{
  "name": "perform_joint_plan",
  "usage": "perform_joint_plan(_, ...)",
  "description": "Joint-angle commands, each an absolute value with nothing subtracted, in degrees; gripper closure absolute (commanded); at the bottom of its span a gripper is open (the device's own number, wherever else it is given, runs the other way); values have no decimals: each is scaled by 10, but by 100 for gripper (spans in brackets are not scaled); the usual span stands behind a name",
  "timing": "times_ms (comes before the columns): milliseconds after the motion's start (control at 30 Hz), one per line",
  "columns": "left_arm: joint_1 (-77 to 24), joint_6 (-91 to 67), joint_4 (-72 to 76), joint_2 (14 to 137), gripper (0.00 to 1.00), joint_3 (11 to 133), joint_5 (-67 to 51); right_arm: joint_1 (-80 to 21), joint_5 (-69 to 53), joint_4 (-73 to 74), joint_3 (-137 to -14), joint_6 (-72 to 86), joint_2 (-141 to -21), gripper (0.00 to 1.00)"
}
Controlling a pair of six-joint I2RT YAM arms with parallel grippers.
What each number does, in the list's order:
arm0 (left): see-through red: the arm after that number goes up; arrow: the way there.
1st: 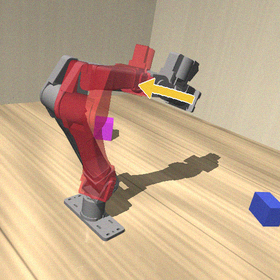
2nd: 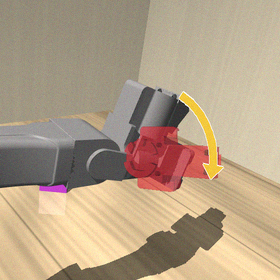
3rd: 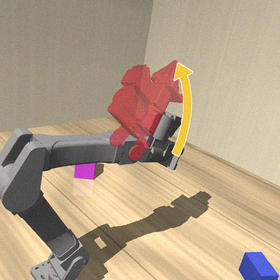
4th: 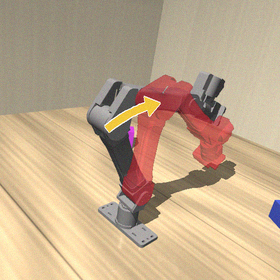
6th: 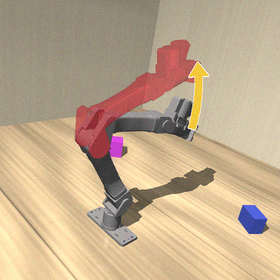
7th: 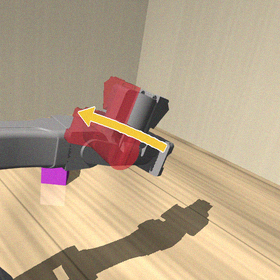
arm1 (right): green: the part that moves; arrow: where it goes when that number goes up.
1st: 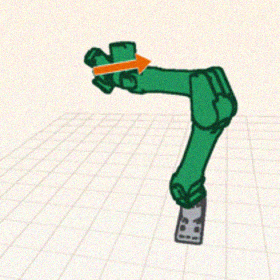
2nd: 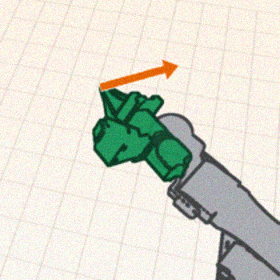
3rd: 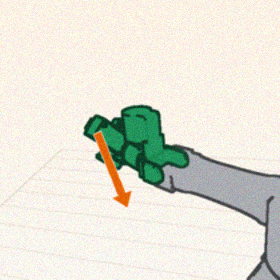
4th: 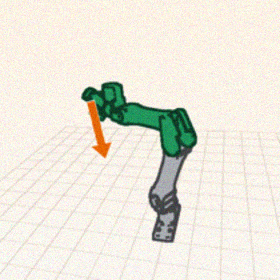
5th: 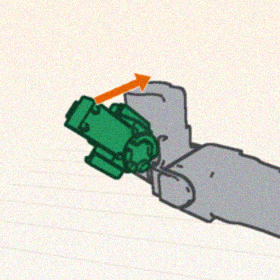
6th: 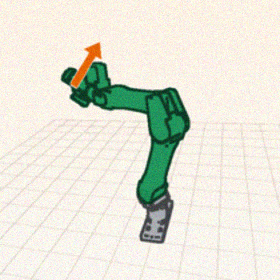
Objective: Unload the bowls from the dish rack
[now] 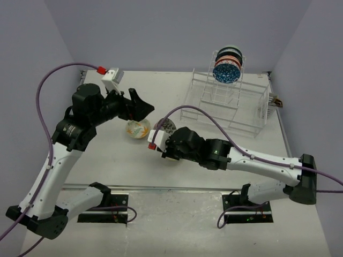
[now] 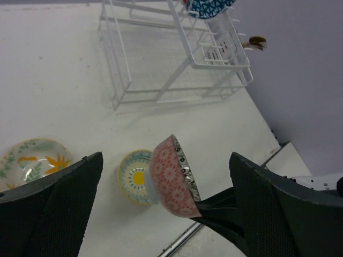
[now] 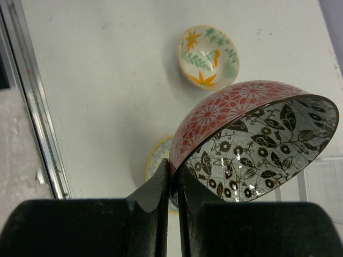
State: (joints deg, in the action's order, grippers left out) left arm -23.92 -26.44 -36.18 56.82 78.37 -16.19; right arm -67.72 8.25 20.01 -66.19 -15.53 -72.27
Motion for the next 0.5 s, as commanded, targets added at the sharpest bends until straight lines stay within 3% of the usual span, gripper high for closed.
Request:
perform_joint_plan(0, -240, -266, -382, 594, 0, 765, -274, -700, 155, 241, -698, -253, -737, 100)
perform_joint_plan(367, -268, -212, -396, 649, 10, 674, -258, -706, 156, 381, -823, -264, -843, 100)
perform_joint_plan(400, -270, -207, -397, 656, 12, 672, -250, -707, 158, 388, -834, -264, -852, 100)
perform_joint_plan(467, -279, -205, -404, 661, 29, 674, -215, -707, 168, 392, -840, -265, -860, 100)
